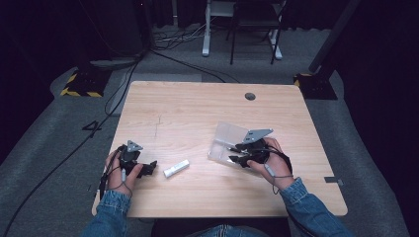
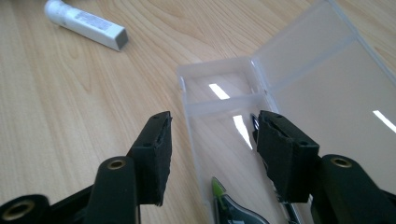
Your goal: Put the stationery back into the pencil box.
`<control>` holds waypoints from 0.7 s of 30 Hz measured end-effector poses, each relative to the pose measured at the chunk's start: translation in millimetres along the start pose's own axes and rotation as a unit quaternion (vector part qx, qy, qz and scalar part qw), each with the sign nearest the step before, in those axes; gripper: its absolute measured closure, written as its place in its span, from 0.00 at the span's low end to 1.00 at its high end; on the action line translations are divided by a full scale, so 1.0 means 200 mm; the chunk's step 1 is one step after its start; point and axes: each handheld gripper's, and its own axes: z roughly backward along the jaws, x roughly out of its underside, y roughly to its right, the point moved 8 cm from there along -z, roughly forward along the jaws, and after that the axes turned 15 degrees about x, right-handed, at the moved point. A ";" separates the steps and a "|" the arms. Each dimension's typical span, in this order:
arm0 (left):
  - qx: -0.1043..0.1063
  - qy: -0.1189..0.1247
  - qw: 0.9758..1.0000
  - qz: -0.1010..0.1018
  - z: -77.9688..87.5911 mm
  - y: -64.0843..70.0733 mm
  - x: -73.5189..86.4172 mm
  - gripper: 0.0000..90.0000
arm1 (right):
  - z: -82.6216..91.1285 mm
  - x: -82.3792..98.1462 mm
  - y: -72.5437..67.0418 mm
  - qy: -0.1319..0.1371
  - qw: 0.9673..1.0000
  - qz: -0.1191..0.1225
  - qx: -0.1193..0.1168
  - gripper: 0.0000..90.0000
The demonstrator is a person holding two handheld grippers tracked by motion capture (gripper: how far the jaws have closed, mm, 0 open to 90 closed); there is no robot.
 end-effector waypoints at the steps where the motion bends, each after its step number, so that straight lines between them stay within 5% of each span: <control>1: 0.000 0.000 1.000 0.000 0.00 0.00 0.00 0.00 | 0.01 -0.01 -0.01 0.003 1.000 0.002 -0.002 0.52; 14: 0.005 0.001 1.000 -0.005 0.00 0.02 0.00 0.02 | 0.10 -0.01 -0.18 0.034 0.999 0.005 -0.028 0.45; 19: -0.002 0.009 1.000 -0.007 0.01 0.04 -0.02 0.21 | 0.13 0.04 -0.24 0.038 0.999 0.010 -0.036 0.45; 21: -0.003 0.011 1.000 -0.009 0.01 0.06 -0.03 0.19 | 0.14 0.07 -0.26 0.038 0.998 0.014 -0.038 0.45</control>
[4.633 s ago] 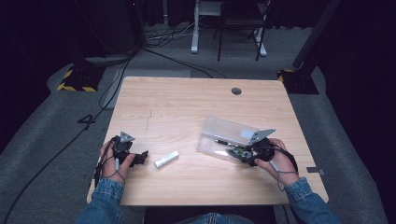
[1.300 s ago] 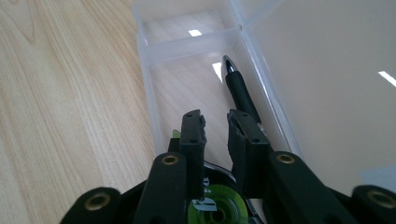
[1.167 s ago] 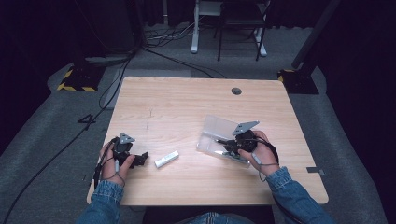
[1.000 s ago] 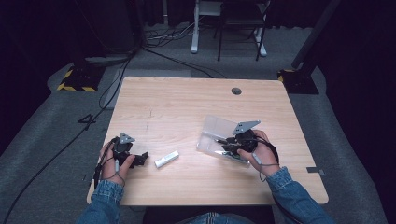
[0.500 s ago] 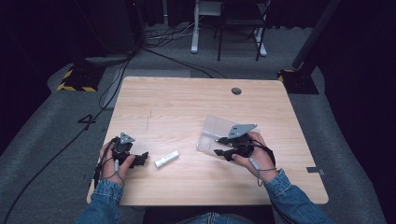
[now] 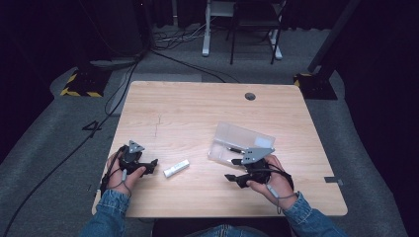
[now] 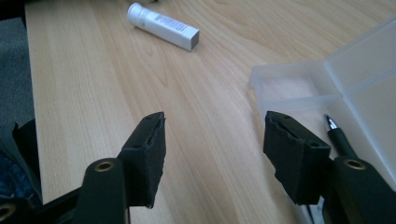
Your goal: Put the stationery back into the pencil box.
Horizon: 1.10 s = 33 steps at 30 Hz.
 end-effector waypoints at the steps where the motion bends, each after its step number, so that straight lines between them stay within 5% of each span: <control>1: 0.001 0.004 1.000 -0.002 0.00 0.00 -0.01 0.20 | 0.00 0.01 -0.01 -0.001 1.000 0.001 -0.001 0.45; 14: 0.021 0.025 0.999 -0.032 0.09 0.15 -0.08 0.25 | -0.08 0.18 -0.08 -0.022 1.000 0.005 -0.007 0.45; 22: 0.071 0.039 0.996 -0.047 0.10 0.31 -0.12 0.25 | -0.12 0.22 -0.11 -0.027 1.000 0.012 -0.002 0.42; 33: 0.100 0.019 0.992 -0.079 0.05 0.45 -0.13 0.26 | -0.14 0.25 -0.13 -0.027 1.000 0.008 -0.006 0.38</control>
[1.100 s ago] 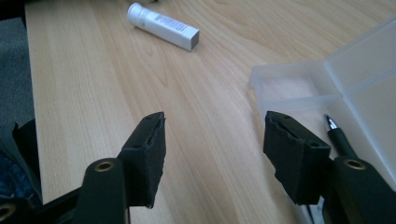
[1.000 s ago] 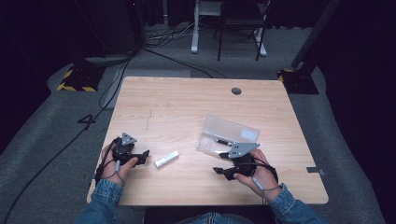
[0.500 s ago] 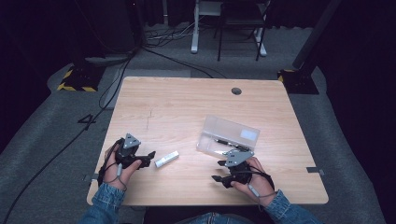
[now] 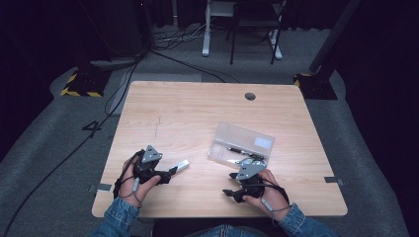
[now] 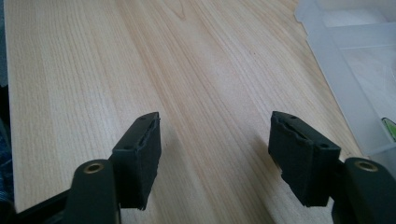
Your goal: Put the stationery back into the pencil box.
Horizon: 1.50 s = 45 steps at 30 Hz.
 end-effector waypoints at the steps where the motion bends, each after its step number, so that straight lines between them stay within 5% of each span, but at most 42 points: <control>1: 0.003 -0.001 1.000 -0.001 -0.01 0.01 0.00 0.26 | 0.00 0.00 0.00 0.001 1.000 0.000 0.000 0.38; 15: 0.027 -0.048 0.998 -0.021 -0.10 0.05 0.03 0.34 | -0.01 0.00 0.00 0.014 1.000 -0.005 0.001 0.36; 33: 0.022 -0.098 0.994 -0.032 -0.17 -0.03 0.09 0.68 | -0.01 0.00 0.00 0.022 1.000 -0.007 0.003 0.36; 45: 0.032 -0.103 0.993 -0.053 -0.17 -0.02 0.08 0.74 | -0.01 0.00 0.00 0.022 1.000 -0.007 0.004 0.36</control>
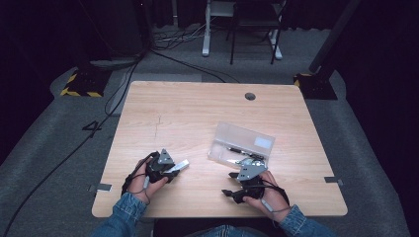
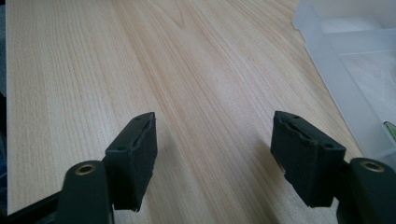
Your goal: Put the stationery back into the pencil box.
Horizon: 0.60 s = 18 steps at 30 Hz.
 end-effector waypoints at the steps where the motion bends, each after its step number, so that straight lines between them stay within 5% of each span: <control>1: 0.000 0.006 1.000 0.000 0.00 0.00 -0.01 0.74 | 0.00 0.00 0.00 0.000 1.000 0.000 0.000 0.36; 18: 0.006 0.047 0.998 -0.032 0.07 0.02 -0.09 0.75 | 0.00 0.00 0.00 0.001 1.000 0.001 -0.002 0.36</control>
